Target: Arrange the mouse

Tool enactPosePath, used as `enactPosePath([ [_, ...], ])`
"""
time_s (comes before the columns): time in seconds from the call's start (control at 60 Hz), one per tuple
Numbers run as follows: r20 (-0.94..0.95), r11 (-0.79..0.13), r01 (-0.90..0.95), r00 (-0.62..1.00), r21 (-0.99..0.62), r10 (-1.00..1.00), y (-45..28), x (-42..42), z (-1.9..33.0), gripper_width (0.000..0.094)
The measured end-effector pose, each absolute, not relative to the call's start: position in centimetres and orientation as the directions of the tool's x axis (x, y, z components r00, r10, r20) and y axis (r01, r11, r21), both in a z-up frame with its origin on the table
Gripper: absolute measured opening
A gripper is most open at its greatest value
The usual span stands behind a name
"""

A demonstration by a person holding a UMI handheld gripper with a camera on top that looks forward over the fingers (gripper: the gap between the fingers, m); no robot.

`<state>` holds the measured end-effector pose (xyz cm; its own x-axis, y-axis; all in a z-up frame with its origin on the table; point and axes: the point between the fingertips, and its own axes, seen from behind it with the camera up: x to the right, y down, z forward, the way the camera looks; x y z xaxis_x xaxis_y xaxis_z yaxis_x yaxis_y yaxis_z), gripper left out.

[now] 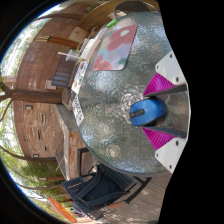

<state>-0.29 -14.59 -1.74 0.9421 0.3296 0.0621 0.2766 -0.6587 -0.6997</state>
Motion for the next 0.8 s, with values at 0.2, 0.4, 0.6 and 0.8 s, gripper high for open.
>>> enactPosePath([
  [0.2,0.052,-0.647,0.318,0.917,-0.693,0.395,-14.3,-1.0,-1.5,0.0434],
  [0.4,-0.027,-0.579,0.256,0.9,-0.774,0.435,-11.9,-2.3,5.0,0.0436],
  [0.6,-0.134,-0.451,0.035,0.932,-0.892,0.337,-1.3,3.0,17.8,0.0432],
  [0.8,-0.103,-0.511,-0.022,0.986,-0.86,0.131,7.0,16.0,13.8,0.043],
])
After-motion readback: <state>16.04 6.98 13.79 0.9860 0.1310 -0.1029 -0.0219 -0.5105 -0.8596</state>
